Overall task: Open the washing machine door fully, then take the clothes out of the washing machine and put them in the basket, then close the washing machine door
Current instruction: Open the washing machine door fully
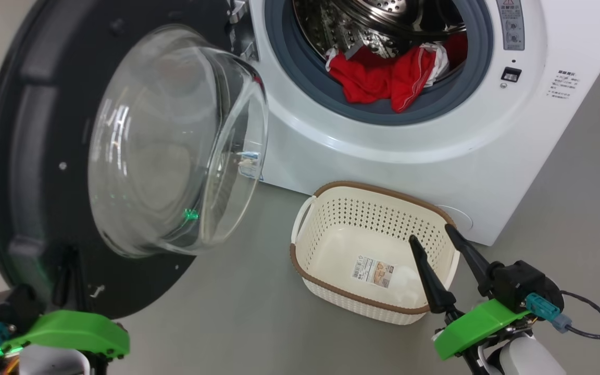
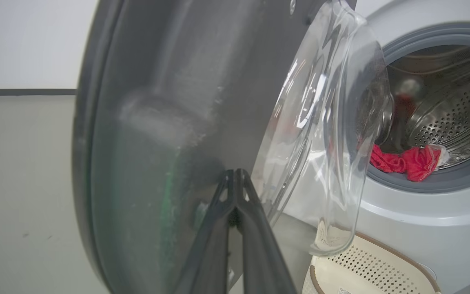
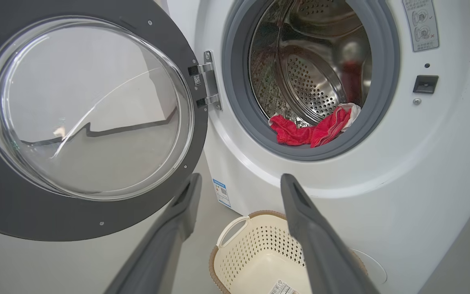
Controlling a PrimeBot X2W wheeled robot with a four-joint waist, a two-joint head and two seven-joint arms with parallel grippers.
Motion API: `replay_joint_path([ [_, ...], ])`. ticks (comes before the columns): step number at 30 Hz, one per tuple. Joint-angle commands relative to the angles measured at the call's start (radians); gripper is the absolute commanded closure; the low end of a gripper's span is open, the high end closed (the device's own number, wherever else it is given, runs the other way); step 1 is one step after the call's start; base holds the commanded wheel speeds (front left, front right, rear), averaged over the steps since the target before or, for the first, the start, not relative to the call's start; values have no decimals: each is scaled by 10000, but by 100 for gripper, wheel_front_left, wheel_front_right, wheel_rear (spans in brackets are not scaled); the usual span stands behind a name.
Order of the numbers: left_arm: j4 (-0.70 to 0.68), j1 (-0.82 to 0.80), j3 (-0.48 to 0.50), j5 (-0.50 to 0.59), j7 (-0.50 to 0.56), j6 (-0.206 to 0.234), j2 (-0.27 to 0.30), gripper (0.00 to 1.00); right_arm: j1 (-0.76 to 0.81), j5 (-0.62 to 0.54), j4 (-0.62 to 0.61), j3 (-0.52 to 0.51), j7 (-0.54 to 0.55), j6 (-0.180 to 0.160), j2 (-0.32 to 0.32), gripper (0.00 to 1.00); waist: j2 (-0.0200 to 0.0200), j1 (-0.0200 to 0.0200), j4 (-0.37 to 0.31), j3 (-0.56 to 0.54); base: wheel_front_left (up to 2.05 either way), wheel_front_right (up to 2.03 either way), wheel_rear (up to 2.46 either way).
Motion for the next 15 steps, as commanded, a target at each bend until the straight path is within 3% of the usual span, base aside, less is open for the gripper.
replay_joint_path([
  [1,-85,-569,603,-51,-122,60,459,100,-415,-102,-229,177,-65,63,32,0,0,0,-48,59,0,0,0],
  [15,1151,-1424,1118,-416,-786,-111,637,100,-756,-566,-191,228,-65,63,32,0,0,0,-241,450,0,0,0],
])
